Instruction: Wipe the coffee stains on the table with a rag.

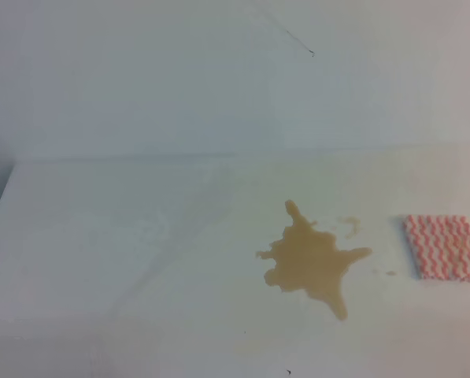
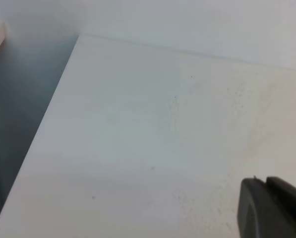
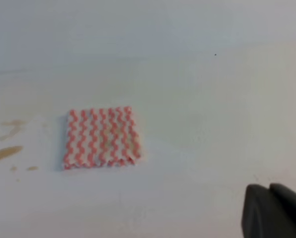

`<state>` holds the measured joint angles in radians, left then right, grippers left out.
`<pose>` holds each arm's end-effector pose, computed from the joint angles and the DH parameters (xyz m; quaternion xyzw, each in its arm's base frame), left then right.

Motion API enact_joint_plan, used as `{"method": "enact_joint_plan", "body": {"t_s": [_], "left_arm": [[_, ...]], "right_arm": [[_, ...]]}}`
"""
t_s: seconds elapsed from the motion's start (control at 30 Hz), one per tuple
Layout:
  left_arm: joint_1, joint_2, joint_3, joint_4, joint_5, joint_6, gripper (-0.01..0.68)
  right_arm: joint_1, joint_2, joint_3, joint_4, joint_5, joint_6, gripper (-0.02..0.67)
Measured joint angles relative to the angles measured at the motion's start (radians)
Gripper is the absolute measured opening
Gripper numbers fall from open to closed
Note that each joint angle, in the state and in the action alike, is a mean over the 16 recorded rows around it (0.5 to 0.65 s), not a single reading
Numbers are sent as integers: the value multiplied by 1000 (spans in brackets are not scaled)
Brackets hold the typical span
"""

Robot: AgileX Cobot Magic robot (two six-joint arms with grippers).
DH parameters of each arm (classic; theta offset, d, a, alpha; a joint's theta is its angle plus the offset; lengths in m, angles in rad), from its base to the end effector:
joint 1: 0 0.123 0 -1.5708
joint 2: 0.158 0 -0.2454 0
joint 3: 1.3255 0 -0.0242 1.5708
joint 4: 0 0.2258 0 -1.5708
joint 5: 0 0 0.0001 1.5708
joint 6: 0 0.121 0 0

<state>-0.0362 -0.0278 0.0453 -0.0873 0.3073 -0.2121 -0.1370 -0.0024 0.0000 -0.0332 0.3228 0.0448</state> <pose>0.0976 -0.0067 0.1663 -0.0934 0.7800 -0.1123 0.6085 0.0969 -0.0146 0.1773 0.0622 0.7820 -0.0425 0.6187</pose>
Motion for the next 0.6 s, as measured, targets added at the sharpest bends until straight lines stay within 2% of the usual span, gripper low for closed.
{"method": "enact_joint_plan", "body": {"t_s": [0.6], "left_arm": [[0, -1, 0, 0, 0, 0, 1]], "right_arm": [[0, 0, 0, 2, 0, 0, -2]]}}
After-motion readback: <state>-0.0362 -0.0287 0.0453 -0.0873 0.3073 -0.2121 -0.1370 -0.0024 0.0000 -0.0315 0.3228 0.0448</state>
